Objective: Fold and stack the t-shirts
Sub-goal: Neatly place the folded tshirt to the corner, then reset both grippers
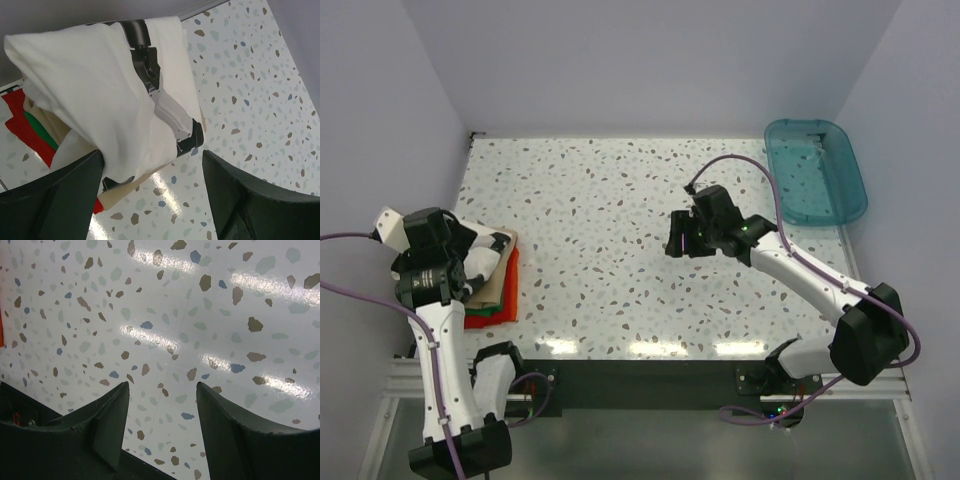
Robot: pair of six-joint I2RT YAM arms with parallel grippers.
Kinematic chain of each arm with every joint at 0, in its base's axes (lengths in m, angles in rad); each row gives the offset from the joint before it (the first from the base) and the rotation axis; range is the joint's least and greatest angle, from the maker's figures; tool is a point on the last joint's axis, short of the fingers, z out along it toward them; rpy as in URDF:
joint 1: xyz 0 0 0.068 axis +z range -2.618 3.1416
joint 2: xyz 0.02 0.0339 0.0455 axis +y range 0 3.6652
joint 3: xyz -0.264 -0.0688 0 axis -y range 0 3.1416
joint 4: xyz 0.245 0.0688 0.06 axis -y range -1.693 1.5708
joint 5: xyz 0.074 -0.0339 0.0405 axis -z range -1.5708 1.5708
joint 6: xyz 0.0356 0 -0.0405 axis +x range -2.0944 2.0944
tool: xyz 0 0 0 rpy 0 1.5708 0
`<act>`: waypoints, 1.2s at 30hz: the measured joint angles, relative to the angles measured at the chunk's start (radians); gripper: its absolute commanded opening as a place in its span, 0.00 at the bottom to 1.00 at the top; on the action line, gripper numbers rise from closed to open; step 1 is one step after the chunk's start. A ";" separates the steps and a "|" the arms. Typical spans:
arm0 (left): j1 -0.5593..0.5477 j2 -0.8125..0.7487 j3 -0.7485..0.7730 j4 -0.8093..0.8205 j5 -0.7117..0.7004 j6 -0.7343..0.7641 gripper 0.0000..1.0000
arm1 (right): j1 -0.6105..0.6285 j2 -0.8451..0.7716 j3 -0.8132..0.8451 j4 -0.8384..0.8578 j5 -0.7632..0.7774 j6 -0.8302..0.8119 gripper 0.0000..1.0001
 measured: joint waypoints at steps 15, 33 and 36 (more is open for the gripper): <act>0.000 -0.060 0.084 -0.006 0.109 0.002 0.91 | 0.048 0.055 0.010 0.018 0.000 0.009 0.62; 0.000 0.024 -0.233 0.184 0.222 0.041 0.80 | 0.068 0.090 0.031 0.022 0.026 0.010 0.63; -0.003 -0.018 -0.252 0.233 0.276 0.072 0.81 | 0.068 0.073 0.027 0.028 0.030 0.010 0.63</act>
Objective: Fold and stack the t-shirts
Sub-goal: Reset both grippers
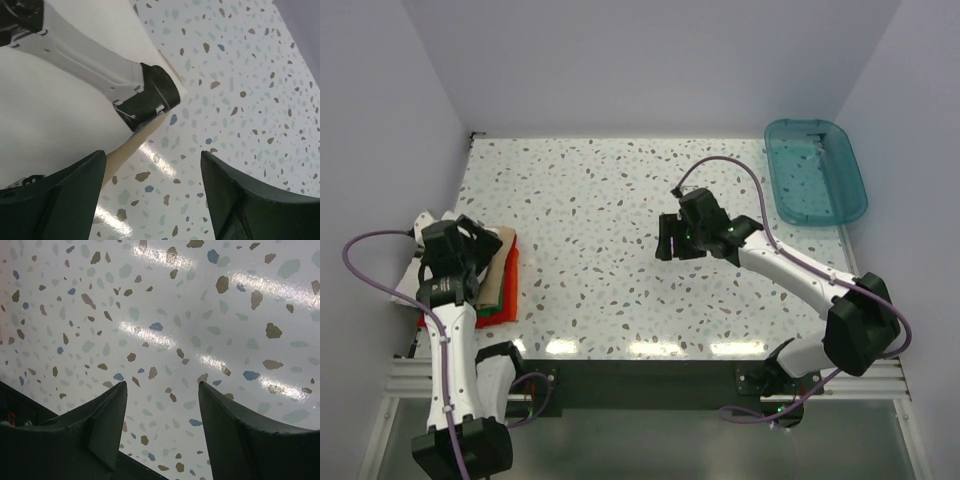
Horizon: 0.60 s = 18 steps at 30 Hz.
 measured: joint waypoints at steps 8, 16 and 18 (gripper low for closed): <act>-0.238 -0.068 -0.026 0.126 0.104 0.034 0.85 | 0.000 -0.158 -0.074 0.014 0.049 0.000 0.66; -0.794 0.155 0.032 0.225 -0.047 0.000 0.88 | 0.000 -0.313 -0.082 0.010 0.132 -0.004 0.66; -0.918 0.236 0.060 0.251 -0.088 -0.002 0.88 | 0.000 -0.330 -0.082 0.002 0.148 -0.005 0.66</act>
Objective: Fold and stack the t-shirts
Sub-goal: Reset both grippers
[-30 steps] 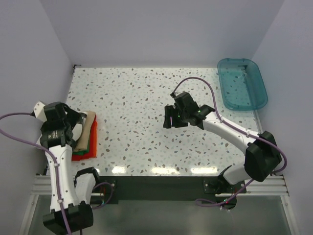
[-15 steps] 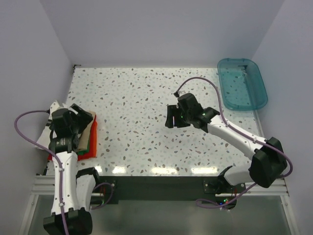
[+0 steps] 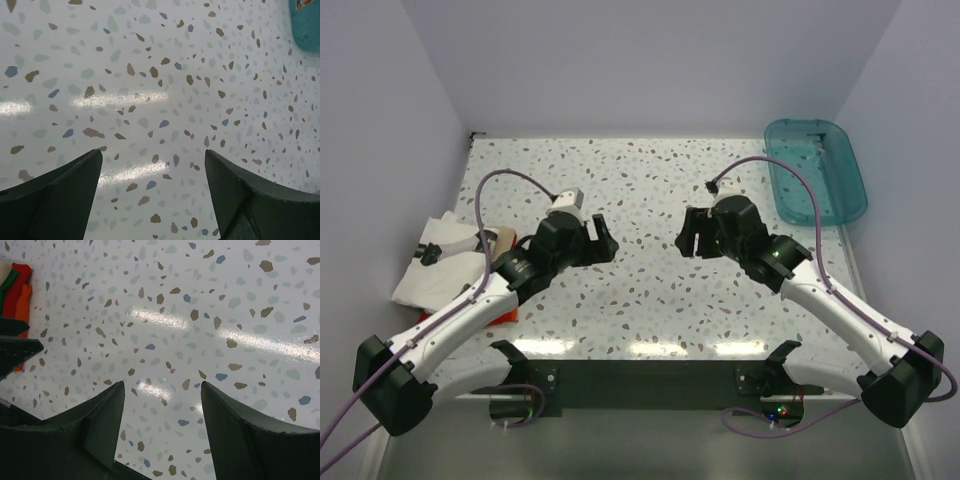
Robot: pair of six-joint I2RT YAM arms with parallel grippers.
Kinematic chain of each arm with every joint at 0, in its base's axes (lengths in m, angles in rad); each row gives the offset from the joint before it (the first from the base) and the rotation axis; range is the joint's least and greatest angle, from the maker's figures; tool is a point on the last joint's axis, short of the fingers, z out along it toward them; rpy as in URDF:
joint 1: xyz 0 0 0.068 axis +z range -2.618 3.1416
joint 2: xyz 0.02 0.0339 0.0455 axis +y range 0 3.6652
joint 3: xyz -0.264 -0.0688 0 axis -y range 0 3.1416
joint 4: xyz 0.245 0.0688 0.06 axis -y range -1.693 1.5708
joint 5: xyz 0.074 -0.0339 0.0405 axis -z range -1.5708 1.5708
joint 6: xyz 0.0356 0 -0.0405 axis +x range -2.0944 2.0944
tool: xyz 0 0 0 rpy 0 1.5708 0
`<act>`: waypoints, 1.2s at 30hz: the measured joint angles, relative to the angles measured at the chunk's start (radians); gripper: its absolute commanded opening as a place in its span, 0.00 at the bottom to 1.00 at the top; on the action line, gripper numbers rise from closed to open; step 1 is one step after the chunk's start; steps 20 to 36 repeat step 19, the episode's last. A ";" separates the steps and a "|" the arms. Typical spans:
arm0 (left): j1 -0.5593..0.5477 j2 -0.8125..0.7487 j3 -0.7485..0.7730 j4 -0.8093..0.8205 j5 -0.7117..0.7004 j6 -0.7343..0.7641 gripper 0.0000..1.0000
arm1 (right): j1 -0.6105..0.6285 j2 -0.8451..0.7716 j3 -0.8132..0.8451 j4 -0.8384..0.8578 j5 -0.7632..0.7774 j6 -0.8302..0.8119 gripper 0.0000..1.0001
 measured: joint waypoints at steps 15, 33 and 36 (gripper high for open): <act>-0.074 0.097 0.021 0.150 0.006 0.045 0.91 | 0.000 -0.076 -0.052 -0.014 0.142 -0.007 0.67; -0.074 0.097 0.021 0.153 0.011 0.052 0.91 | 0.000 -0.090 -0.077 -0.012 0.165 -0.007 0.68; -0.074 0.097 0.021 0.153 0.011 0.052 0.91 | 0.000 -0.090 -0.077 -0.012 0.165 -0.007 0.68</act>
